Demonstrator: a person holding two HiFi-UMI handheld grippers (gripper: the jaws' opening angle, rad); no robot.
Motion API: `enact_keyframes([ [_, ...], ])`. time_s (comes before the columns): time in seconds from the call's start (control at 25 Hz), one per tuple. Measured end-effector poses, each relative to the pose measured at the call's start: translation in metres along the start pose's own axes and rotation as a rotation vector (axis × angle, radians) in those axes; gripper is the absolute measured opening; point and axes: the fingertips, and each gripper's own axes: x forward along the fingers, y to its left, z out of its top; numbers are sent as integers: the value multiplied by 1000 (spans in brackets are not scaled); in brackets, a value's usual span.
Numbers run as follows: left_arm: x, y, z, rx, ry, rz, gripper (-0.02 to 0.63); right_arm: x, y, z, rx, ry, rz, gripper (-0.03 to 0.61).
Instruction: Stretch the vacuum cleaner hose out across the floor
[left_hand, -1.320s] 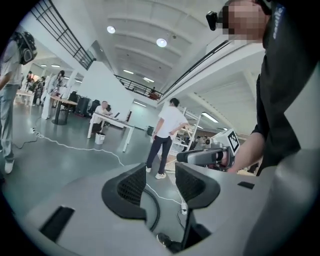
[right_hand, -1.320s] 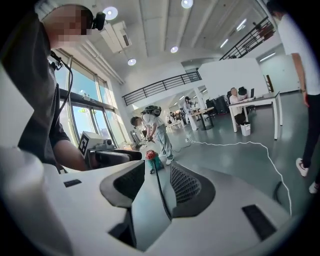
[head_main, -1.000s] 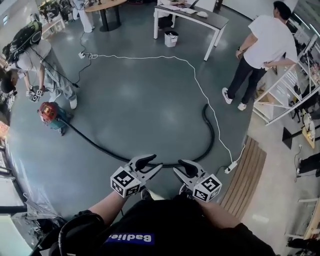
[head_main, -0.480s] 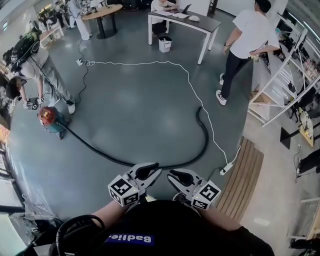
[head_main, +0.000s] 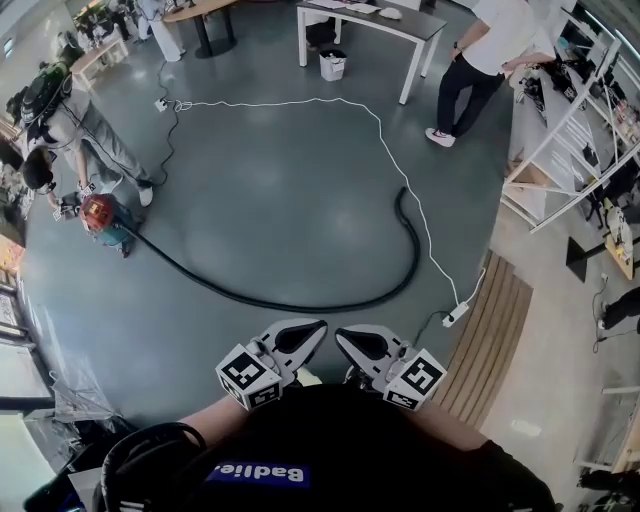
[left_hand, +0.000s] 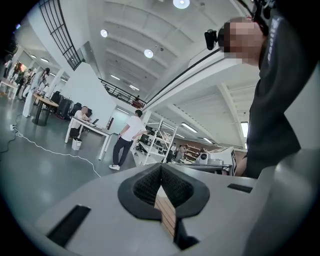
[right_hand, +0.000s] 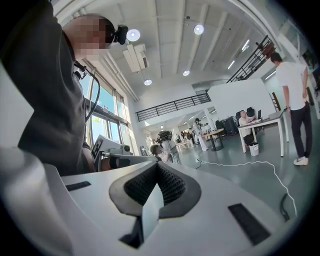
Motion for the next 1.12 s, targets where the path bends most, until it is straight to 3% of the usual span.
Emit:
enact_keyframes([
  [0.32,-9,-16,-5,45,-7,-40,8,-4,15,-8,-48,4,0,5],
  [1.12,-25,-21,-10,35,-8,-35,8,-2,30,-11,-65,-4,-42,5],
])
